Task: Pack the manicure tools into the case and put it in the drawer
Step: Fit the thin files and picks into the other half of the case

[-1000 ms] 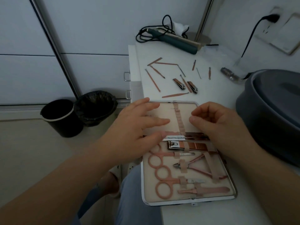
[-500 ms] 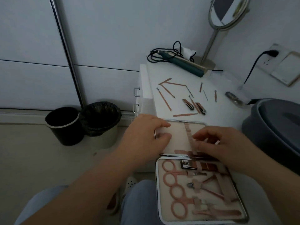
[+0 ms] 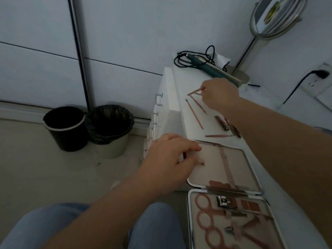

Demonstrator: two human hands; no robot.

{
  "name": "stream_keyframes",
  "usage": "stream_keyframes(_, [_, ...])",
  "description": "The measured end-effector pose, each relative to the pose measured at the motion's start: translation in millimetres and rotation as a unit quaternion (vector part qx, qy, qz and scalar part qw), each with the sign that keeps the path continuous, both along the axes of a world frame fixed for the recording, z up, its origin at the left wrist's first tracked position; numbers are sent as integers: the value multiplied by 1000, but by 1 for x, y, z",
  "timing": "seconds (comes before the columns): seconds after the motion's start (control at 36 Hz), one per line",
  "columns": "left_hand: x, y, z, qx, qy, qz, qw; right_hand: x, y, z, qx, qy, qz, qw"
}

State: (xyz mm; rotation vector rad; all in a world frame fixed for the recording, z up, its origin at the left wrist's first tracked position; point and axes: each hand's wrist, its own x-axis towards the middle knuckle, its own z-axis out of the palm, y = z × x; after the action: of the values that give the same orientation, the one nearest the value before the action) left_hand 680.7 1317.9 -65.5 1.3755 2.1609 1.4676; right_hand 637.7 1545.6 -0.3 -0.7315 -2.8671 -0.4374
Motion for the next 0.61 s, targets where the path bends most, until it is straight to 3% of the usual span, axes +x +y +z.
stream_keyframes(0.14, [-5,0,-8,12,-46,-32,998,-30,20,-4,-62,-31,27,997])
stream_keyframes(0.44, [-3,4,-18,33,-83,-49,995,-40,25,3,14,-106,146,983])
stream_keyframes(0.61, [-1,3,-16,41,-100,-50,993,-43,28,-1,41,-117,161,979])
